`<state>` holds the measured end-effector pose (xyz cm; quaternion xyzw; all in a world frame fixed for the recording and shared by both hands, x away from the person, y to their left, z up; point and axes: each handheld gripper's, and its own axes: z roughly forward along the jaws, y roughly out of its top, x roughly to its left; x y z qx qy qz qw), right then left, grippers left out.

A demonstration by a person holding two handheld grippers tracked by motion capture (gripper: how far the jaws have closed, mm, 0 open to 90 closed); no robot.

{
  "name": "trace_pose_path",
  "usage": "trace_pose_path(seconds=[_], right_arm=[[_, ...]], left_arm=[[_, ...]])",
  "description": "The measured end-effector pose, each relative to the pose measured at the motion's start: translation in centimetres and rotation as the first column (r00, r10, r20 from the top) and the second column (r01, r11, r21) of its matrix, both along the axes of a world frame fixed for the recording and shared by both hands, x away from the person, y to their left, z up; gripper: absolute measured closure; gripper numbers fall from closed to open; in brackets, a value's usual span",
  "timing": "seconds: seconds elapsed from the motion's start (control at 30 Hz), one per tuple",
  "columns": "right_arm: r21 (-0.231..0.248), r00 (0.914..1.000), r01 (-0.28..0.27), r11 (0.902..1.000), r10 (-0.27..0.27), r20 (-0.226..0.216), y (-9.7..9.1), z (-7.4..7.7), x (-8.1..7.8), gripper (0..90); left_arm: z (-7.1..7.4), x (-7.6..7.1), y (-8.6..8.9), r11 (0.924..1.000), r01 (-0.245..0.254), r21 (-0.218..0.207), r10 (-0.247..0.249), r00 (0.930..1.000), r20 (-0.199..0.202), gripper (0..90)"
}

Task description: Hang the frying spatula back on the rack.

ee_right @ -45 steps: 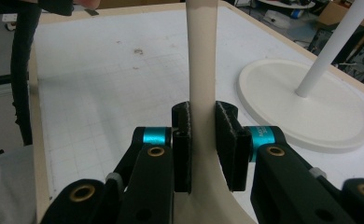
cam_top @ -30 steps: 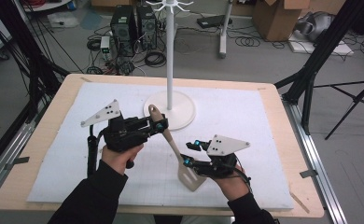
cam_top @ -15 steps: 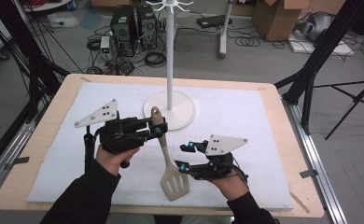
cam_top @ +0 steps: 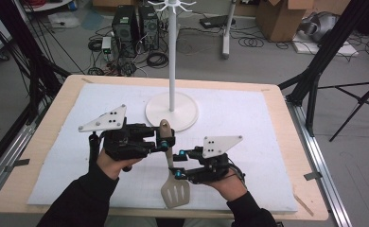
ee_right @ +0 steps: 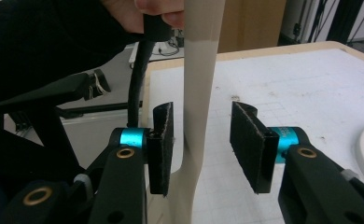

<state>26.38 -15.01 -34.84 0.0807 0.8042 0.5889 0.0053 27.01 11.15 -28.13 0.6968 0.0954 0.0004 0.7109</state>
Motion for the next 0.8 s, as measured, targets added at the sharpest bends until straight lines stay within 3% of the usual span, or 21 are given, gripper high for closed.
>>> trace_pose_path(seconds=[0.1,0.23,0.33,0.37,0.4,0.47,0.53,0.63,0.73,0.8], right_arm=[[0.004,0.9997,-0.023,0.9997,0.023,-0.006,0.1,0.0,0.0,62.6],[0.017,0.9986,-0.054,0.9984,0.054,-0.001,0.2,0.0,0.0,77.5],[0.029,0.9986,-0.052,0.9982,0.052,-0.012,0.1,0.1,0.0,78.6],[0.035,0.9996,-0.028,0.999,0.028,-0.007,0.1,0.1,0.1,78.8],[0.035,0.9996,-0.028,0.999,0.028,-0.007,0.1,0.1,0.1,78.9],[0.034,0.9999,-0.011,0.9994,0.011,-0.01,0.0,0.0,0.3,79.0],[0.041,0.9998,0.007,0.9992,-0.006,-0.021,-0.1,0.0,0.5,79.0],[0.04,0.9993,0.035,0.9986,-0.034,-0.018,-0.4,0.1,0.9,79.0],[0.022,0.998,0.061,0.9979,-0.06,-0.019,-0.5,0.3,1.5,79.0],[0.007,0.9969,0.077,0.997,-0.077,-0.011,-0.4,0.7,2.2,79.0]], left_arm=[[0.1,-0.1,-0.2,0.9997,0.024,0.008,-0.025,0.9997,0.009,73.4],[0.3,-0.2,-0.4,0.9994,0.036,0.004,-0.036,0.9991,0.022,73.4],[0.4,-0.1,-0.3,0.9995,0.031,-0.002,-0.031,0.9994,0.017,73.1],[0.3,-0.2,-0.2,0.9999,0.011,-0.009,-0.011,0.9998,0.016,65.5],[0.4,-0.2,-0.2,0.9999,-0.007,-0.011,0.007,0.9999,0.008,65.5],[0.3,-0.3,0.0,0.9977,-0.066,0.014,0.066,0.9978,-0.005,44.5],[-0.2,-0.6,0.4,0.9929,-0.111,0.044,0.111,0.9938,0.006,36.4],[-1.4,-1.0,1.6,0.9759,-0.198,0.091,0.198,0.9802,0.011,23.4],[-2.8,-1.2,3.0,0.9566,-0.255,0.141,0.252,0.967,0.038,22.2],[-3.8,-1.3,4.2,0.9495,-0.277,0.147,0.276,0.9607,0.033,20.9]])
